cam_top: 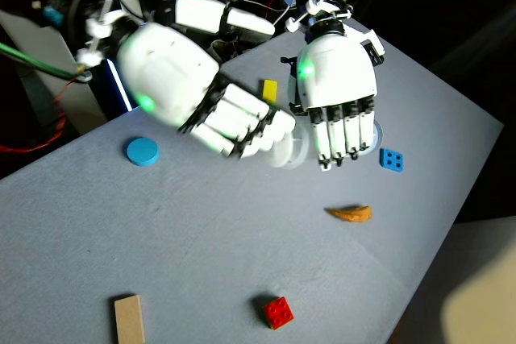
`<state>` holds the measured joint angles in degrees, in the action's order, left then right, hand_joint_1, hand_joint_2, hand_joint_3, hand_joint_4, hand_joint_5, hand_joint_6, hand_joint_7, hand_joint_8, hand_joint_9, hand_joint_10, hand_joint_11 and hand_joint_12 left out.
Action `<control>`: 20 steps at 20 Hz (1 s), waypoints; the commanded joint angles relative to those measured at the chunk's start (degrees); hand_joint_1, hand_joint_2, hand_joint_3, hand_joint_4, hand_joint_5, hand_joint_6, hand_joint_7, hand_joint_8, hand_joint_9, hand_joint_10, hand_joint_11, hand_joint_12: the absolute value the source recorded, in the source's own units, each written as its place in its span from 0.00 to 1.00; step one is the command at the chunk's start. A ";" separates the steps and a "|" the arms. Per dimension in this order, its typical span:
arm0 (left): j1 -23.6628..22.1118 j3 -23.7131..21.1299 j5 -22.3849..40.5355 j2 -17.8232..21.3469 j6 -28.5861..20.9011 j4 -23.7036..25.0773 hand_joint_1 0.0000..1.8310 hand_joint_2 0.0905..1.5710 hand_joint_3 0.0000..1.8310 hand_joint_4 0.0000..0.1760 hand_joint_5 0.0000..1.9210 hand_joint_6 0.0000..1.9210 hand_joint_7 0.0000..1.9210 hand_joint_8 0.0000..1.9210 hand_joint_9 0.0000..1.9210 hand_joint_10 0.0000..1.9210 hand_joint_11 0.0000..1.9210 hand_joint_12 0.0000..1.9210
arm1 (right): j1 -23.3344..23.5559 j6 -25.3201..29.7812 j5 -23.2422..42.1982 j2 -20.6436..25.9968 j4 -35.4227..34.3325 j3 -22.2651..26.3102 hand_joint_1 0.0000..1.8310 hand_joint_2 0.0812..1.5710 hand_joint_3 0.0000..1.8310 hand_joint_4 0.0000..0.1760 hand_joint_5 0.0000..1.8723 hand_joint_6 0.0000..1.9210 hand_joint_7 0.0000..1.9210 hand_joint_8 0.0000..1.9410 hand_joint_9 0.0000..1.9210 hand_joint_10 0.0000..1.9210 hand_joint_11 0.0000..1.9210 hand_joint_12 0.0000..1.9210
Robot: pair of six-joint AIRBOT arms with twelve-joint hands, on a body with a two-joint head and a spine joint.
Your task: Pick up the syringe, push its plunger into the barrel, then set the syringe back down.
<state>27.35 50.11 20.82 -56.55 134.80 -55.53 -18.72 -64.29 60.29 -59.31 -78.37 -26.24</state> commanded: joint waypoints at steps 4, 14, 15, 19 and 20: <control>-0.60 1.60 0.54 -1.71 1.11 2.66 0.81 0.70 0.00 0.00 0.46 0.45 0.41 0.61 0.48 0.61 0.44 0.83 | 0.49 -2.59 -4.79 0.96 6.63 -3.31 0.09 0.71 0.00 0.00 0.14 0.00 0.15 0.00 0.14 0.00 0.00 0.42; 1.44 5.77 -0.54 -7.40 22.94 -23.12 0.81 0.75 0.00 0.00 0.36 0.61 0.35 0.69 0.43 0.70 0.32 0.88 | 3.51 1.00 -13.46 -2.67 10.58 -13.50 0.11 0.71 0.00 0.00 0.15 0.00 0.16 0.00 0.16 0.00 0.00 0.44; 1.43 5.86 0.04 -7.66 25.09 -25.43 0.81 0.76 0.00 0.00 0.36 0.61 0.35 0.70 0.42 0.71 0.31 0.89 | 3.79 0.99 -14.62 -2.45 10.67 -13.50 0.11 0.71 0.00 0.00 0.15 0.00 0.16 0.00 0.15 0.00 0.00 0.44; 2.43 6.22 2.55 -8.77 26.21 -29.09 0.81 0.72 0.00 0.00 0.44 0.54 0.41 0.61 0.47 0.62 0.38 0.85 | 4.21 -0.79 -16.96 -2.67 11.10 -13.50 0.09 0.71 0.00 0.00 0.14 0.00 0.15 0.00 0.15 0.00 0.00 0.44; 2.69 6.32 2.73 -9.01 26.21 -29.31 0.81 0.71 0.00 0.00 0.46 0.50 0.43 0.59 0.49 0.61 0.38 0.84 | 4.28 -2.43 -18.34 -2.65 11.25 -13.50 0.11 0.71 0.00 0.00 0.14 0.00 0.16 0.00 0.15 0.00 0.00 0.44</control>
<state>30.37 56.40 22.13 -65.58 161.32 -86.19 -15.35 -67.94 40.29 -62.15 -71.02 -39.94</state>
